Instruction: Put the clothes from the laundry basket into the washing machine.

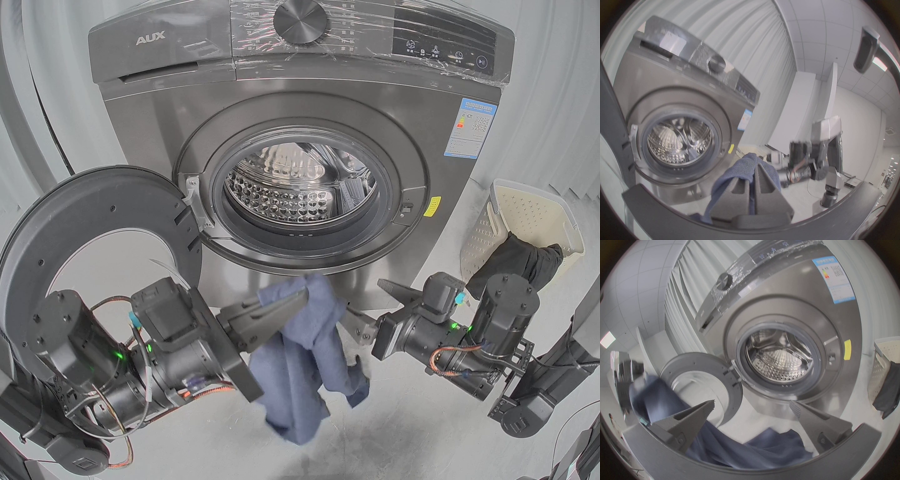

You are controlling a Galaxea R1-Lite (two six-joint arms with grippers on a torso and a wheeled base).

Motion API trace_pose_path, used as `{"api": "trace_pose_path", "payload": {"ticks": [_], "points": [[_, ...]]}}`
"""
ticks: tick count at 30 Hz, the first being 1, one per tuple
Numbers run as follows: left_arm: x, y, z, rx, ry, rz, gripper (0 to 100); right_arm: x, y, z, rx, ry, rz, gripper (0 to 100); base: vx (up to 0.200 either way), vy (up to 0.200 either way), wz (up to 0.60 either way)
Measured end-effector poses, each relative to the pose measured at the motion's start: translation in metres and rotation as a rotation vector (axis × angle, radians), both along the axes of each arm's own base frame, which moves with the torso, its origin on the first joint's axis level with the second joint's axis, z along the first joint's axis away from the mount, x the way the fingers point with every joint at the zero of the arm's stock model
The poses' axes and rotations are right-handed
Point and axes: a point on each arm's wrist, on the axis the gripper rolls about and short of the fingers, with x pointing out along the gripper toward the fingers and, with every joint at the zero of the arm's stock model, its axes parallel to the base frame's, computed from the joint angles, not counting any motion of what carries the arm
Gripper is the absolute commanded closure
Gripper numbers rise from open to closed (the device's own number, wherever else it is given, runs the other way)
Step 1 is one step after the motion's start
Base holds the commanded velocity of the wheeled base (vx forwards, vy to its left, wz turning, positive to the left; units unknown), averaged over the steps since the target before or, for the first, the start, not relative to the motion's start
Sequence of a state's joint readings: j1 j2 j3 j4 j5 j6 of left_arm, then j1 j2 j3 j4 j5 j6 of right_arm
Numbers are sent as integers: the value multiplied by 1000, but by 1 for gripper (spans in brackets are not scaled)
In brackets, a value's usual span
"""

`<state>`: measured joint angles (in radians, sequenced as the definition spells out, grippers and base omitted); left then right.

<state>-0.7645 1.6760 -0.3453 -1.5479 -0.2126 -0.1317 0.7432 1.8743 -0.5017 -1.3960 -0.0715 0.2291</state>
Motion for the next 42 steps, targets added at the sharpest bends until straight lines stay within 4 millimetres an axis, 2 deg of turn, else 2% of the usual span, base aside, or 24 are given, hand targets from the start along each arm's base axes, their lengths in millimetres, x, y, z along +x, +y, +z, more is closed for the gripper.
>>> {"api": "trace_pose_path", "payload": {"ticks": [4, 10, 27, 42], "points": [[8, -1, 19, -65, -50, 26, 100, -6, -4, -16, -47, 50, 5, 0, 0, 0, 0], [24, 0, 38, -134, -98, 106, 100, -9, -9, -28, -87, 92, 2, 0, 0, 0, 0], [40, 5, 59, -195, -163, 166, 100, -10, -13, -46, -135, 152, -7, 0, 0, 0, 0], [44, 4, 71, -231, -199, 176, 100, 3, -22, -58, -155, 183, -53, 0, 0, 0, 0]]}}
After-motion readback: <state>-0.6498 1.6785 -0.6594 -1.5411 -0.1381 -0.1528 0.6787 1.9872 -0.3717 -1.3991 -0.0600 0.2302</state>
